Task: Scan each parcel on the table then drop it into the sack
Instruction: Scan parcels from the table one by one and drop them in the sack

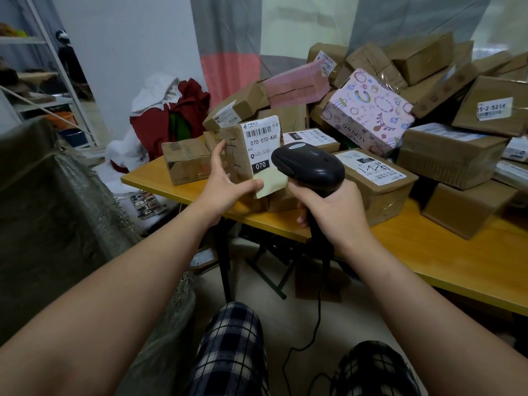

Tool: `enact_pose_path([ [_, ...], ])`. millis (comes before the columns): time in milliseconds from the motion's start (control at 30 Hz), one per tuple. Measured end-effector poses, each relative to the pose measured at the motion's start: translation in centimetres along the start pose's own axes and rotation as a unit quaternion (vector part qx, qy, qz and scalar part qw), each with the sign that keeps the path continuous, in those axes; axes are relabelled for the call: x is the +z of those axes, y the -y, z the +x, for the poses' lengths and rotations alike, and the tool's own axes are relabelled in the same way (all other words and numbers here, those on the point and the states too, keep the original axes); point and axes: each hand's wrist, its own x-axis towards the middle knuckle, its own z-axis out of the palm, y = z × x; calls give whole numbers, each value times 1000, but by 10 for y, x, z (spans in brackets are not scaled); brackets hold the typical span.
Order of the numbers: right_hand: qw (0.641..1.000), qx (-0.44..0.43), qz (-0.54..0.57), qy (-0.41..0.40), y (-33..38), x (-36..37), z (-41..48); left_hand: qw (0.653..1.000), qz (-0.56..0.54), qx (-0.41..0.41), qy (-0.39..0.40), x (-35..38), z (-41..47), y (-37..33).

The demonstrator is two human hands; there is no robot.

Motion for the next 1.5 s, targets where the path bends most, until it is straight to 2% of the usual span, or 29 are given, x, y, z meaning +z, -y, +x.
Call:
enact_pose_path([
  [133, 997, -34, 35, 62, 3, 16, -9, 998, -11, 38, -50, -15, -36, -2],
  [233, 991, -36, 42, 120, -2, 41, -16, 996, -5, 36, -80, -43, -75, 18],
  [333, 985, -23, 31, 171, -15, 78, -21, 991, 42, 0, -124, -84, -117, 48],
  [467, 969, 20, 8, 246, -41, 143, -24, 972, 80, -91, -200, -147, -168, 93],
  [533, 954, 30, -15, 297, -52, 180, -28, 951, 138, -141, -237, -181, -188, 117],
  [633, 931, 27, -65, 358, -67, 238, -36, 904, 251, -237, -251, -224, -207, 152],
  [700, 907, 6, -113, 407, -79, 276, -42, 868, 312, -317, -221, -243, -217, 176],
  [767, 885, 9, -112, 451, -91, 307, -50, 829, 352, -401, -166, -255, -233, 203],
  [900, 842, 46, -106, 527, -122, 353, -68, 761, 350, -535, -112, -256, -286, 250],
  [1000, 811, 64, -157, 559, -146, 372, -82, 735, 353, -569, -103, -252, -310, 269],
  [1067, 804, 75, -179, 563, -158, 377, -89, 726, 361, -575, -107, -253, -310, 275],
  [1133, 805, 62, -204, 553, -165, 378, -92, 726, 378, -563, -108, -252, -300, 279],
  [1233, 825, 66, -227, 513, -169, 370, -86, 747, 413, -510, -109, -245, -277, 274],
  [1367, 891, 70, -221, 389, -154, 338, -60, 808, 427, -387, -121, -226, -232, 239],
  [1500, 960, 91, -135, 226, -121, 285, -32, 866, 429, -231, -114, -195, -179, 182],
])
